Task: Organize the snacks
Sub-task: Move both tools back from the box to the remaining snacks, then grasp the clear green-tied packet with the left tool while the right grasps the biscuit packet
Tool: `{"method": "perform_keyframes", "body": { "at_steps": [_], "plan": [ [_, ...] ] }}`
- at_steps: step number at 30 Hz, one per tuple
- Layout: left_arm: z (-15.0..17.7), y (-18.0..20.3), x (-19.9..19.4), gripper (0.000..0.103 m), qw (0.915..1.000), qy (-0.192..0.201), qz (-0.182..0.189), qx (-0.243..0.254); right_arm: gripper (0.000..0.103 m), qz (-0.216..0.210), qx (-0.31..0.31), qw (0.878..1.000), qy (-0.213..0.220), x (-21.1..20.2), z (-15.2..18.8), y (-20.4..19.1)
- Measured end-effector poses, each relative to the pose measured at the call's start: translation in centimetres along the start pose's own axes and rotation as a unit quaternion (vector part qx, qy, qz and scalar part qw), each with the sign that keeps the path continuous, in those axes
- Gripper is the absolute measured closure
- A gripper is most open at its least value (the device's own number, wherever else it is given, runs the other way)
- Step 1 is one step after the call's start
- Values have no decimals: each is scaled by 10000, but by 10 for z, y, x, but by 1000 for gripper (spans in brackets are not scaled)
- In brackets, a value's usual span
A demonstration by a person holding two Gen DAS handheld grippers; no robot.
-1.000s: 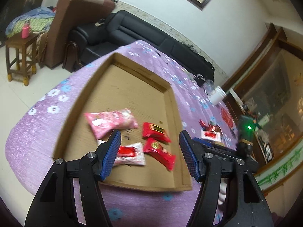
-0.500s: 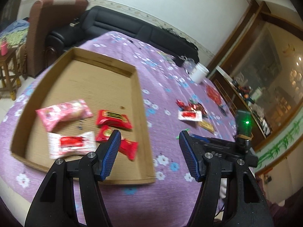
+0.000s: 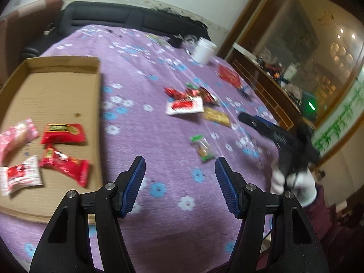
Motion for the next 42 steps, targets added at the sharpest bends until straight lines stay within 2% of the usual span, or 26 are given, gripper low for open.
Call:
{"method": "perform_keyframes", "body": {
  "at_steps": [2,4,5,8,10,13,15,25,29,31,34,35,39,42],
  "plan": [
    [3,7,12,40,9999,-145,34,82,15,-123,476,9981,-382,21,-8,20],
    [6,14,26,40,9995,-285,76,119,24,-253,809,9948,-557,39,-17,32],
    [7,16,33,40,9992,-357,94,129,25,-256,897,9936,-636,48,-19,37],
    [9,23,49,40,9983,-535,86,197,25,-513,1194,9871,-933,71,-25,43],
    [11,27,57,40,9977,-625,79,241,24,-734,1095,9861,-1008,73,-23,36],
    [13,30,66,40,9968,-739,73,283,23,-1704,836,9705,-1488,71,-10,11],
    [15,31,71,40,9963,-804,71,289,23,-2035,804,9623,-1614,69,-6,3],
    [12,28,79,37,9969,-740,155,204,23,-1373,346,9852,-963,52,-13,0],
    [13,31,81,32,9972,-668,168,287,23,-1106,-3,9863,-1220,66,-8,-16],
    [14,31,81,32,9974,-616,153,352,22,-1240,-122,9793,-1593,73,-2,-26],
    [15,31,80,32,9977,-556,192,350,22,-1610,-167,9717,-1719,65,5,-37],
    [15,30,80,31,9978,-542,223,322,22,-1571,-219,9730,-1678,63,5,-40],
    [16,31,80,23,9978,-457,391,285,22,-824,-704,9843,-1395,70,5,-44],
    [16,35,81,23,9976,-483,252,438,23,-790,-919,9828,-1391,76,12,-52]
  ]
}}
Point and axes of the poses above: each gripper's, at about its wrist camera, not at the fingertips, and x roughly the way its jaws point, y to its right, z to its underside, the point moved 6 cm from there along x, roughly the way its jaws point, and after that the axes turned 8 degrees about x, right-handed, at the moved point
